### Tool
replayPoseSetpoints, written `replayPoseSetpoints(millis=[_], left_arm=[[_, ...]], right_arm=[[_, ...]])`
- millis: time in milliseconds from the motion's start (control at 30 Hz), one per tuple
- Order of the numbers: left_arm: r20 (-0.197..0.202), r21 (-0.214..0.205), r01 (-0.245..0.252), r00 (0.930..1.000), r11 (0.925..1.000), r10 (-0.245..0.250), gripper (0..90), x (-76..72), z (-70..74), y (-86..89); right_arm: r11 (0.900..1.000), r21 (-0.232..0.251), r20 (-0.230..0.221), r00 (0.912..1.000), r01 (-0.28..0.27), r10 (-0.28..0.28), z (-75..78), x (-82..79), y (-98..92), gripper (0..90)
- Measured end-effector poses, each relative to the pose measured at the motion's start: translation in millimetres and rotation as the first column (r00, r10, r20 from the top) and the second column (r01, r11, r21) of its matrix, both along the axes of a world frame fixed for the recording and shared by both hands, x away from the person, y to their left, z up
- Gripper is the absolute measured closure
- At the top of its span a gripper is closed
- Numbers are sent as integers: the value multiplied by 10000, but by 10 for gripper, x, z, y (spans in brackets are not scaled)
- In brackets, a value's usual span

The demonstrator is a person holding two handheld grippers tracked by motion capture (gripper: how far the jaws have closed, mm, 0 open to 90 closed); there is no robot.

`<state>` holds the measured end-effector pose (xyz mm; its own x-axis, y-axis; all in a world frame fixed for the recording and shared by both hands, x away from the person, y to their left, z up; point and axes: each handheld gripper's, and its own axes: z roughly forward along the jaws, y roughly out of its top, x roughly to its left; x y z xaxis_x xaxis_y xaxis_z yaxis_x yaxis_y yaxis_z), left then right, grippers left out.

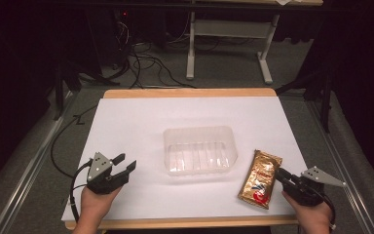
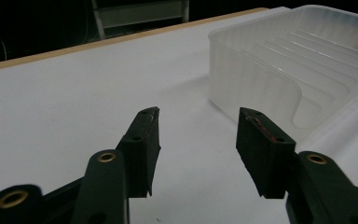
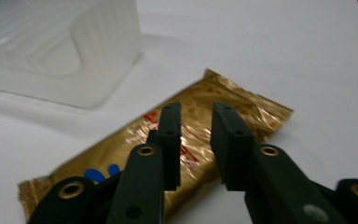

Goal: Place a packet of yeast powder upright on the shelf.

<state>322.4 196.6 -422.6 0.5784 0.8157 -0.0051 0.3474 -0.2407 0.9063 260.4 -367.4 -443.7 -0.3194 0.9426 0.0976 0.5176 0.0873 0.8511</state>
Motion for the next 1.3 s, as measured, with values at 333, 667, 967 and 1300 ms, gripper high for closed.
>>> replayPoseSetpoints(millis=[333,667,967,1300], left_arm=[[659,677,-9,9978,9977,-36,355,65,-12,-152],[614,489,-134,9981,9987,103,296,72,-36,-146],[461,454,-89,9989,9989,68,295,34,-55,-77],[321,765,-52,9995,9971,27,303,-29,-83,-29]], right_arm=[[9987,-440,-1514,9880,248,-312,-123,-50,-55,900],[9997,-232,-2624,9649,68,-127,-255,38,-21,900],[9861,-527,-2674,9536,-1577,1382,-266,164,388,900],[9923,-181,-1200,9855,-1228,1198,-53,164,287,900]])
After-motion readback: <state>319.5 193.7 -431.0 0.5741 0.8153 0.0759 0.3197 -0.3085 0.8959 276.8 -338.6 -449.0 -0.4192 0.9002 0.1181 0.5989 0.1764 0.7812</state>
